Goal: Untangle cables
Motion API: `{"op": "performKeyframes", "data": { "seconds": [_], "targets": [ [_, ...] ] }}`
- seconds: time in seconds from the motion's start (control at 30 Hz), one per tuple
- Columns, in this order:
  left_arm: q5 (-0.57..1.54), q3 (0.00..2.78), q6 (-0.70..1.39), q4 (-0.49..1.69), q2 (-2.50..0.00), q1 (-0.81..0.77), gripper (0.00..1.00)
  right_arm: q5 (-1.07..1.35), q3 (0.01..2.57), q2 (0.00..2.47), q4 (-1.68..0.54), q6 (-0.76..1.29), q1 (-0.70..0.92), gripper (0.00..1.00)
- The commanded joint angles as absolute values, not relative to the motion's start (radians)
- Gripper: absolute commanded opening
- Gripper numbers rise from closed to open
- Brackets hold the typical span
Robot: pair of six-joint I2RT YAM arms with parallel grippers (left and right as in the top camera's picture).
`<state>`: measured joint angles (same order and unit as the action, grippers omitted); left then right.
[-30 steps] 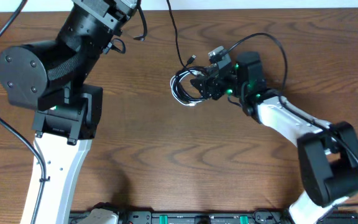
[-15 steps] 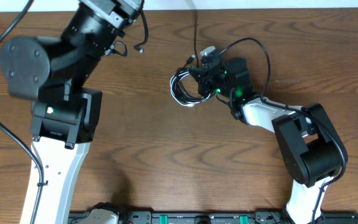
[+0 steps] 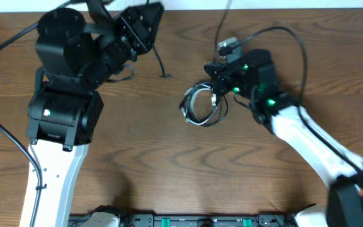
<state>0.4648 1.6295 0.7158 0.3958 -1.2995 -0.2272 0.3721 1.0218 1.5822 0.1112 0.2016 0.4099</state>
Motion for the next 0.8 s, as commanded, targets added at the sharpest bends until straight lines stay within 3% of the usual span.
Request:
{"op": "performKeyframes", "data": {
  "seconds": [0.0, 0.43, 0.6, 0.77],
  "targets": [
    [0.344, 1.640, 0.555, 0.480, -1.291, -0.205, 0.07, 0.368, 1.035, 1.472, 0.056, 0.186, 0.405, 0.01],
    [0.225, 1.639, 0.464, 0.595, -1.294, -0.206, 0.07, 0.371, 1.434, 1.466, -0.544, 0.189, 0.405, 0.01],
    [0.189, 1.639, 0.455, 0.664, -1.305, -0.206, 0.07, 0.463, 1.518, 1.478, -0.602, 0.147, 0.406, 0.01],
    [0.189, 1.639, 0.441, 0.696, -1.319, -0.206, 0.07, 0.305, 1.494, 1.534, -0.621, 0.130, 0.442, 0.01]
  ]
}}
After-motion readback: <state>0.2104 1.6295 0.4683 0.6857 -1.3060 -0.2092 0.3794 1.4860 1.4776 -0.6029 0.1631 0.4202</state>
